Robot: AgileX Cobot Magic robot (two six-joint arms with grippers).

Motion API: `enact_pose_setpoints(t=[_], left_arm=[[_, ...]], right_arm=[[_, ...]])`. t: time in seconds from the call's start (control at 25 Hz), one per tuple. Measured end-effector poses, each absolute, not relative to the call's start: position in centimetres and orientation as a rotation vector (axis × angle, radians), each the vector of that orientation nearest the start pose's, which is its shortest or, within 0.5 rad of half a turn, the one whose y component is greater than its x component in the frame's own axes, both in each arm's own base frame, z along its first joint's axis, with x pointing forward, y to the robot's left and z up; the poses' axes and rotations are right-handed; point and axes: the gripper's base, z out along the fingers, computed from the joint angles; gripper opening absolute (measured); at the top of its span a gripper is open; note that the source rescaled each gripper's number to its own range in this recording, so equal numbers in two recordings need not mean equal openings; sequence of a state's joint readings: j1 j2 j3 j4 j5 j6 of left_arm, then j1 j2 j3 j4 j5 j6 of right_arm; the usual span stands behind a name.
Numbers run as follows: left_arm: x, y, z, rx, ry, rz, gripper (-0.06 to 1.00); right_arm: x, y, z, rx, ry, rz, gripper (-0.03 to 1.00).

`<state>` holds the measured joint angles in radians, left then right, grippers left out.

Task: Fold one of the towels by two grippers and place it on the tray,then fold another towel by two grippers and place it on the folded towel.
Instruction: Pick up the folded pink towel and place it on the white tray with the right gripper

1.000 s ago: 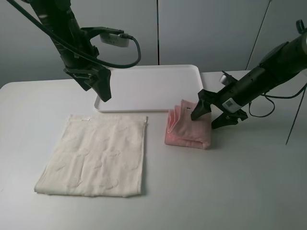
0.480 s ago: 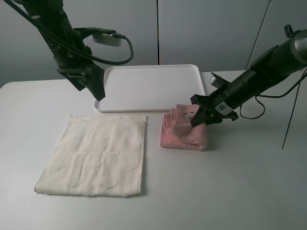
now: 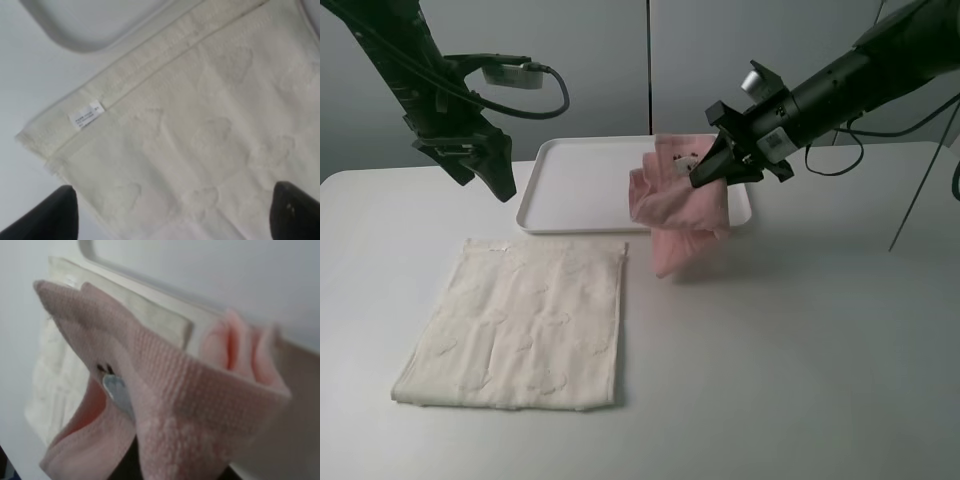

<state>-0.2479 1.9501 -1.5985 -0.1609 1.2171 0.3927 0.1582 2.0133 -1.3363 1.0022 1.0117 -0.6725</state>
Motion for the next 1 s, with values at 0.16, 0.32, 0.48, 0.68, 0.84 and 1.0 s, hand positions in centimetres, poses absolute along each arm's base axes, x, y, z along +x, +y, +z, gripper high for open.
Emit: enact_pose_setpoints(t=[0.16, 0.32, 0.48, 0.68, 0.84, 1.0], left_arm=[[38.5, -9.9, 23.8, 0.813, 2.914, -0.263, 0.99], [38.5, -9.6, 23.8, 0.807, 2.911, -0.281, 0.99], [38.5, -9.7, 23.8, 0.816, 2.904, -0.296, 0.99], [38.5, -9.7, 23.8, 0.817, 2.903, -0.302, 0.99], [38.5, -9.7, 23.8, 0.820, 2.902, -0.301, 0.99], [38.5, -9.7, 23.8, 0.819, 2.901, -0.305, 0.99]], right_arm=[[39.8, 14.1, 21.6, -0.382, 2.601, 1.184, 0.12], [42.3, 14.9, 23.9, -0.357, 2.534, 1.246, 0.12], [44.9, 15.9, 23.2, -0.295, 2.486, 1.388, 0.12], [47.7, 17.0, 20.9, -0.171, 2.386, 1.590, 0.12], [49.4, 17.5, 17.9, -0.101, 2.350, 1.667, 0.12], [50.2, 17.4, 13.6, -0.039, 2.398, 1.607, 0.12]])
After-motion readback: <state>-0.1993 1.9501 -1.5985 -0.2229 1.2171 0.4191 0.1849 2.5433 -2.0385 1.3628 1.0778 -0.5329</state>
